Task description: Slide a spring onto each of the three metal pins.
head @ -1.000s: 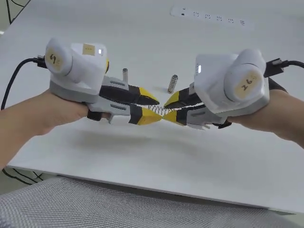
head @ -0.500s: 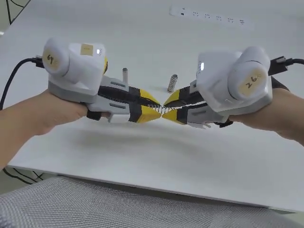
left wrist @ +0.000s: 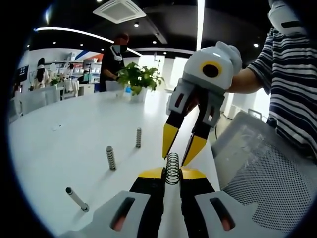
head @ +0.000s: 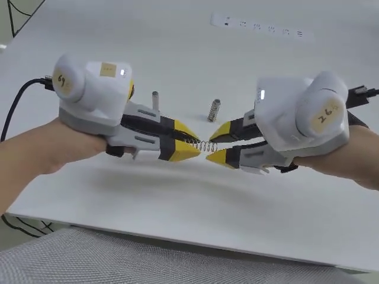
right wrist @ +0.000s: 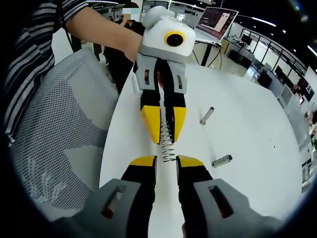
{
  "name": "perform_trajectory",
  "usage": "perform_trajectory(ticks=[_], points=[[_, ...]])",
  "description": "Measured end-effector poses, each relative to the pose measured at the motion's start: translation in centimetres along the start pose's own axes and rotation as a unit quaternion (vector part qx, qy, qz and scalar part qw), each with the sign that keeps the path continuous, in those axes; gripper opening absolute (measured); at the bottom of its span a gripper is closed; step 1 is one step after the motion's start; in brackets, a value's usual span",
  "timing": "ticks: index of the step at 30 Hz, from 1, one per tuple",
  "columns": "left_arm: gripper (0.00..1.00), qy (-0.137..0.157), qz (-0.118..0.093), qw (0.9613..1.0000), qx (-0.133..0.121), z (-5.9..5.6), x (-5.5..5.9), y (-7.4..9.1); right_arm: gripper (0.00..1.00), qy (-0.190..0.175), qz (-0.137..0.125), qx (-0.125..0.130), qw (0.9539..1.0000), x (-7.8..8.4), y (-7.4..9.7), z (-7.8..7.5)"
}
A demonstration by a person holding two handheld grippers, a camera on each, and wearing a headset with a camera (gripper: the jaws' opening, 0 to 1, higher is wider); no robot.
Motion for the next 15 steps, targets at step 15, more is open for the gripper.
perform_trajectory(ticks=[15], points=[[0.08,0.0,0.011,0.9999,0.012,-0.28,-0.04,-0.36,0.13,0.019,-0.001,-0.001,0.9998,0.07,-0.07,-0.15]])
Point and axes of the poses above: the centre of the closed fingertips' face, and the gripper's own axes: y roughly backward along the fingers, z roughly to its left, x roughly out of its underside, the point moved 1 cm from there along y, roughly backward along the fingers, and after that the axes turned 6 degrees about -z, right-handed, at the moved point
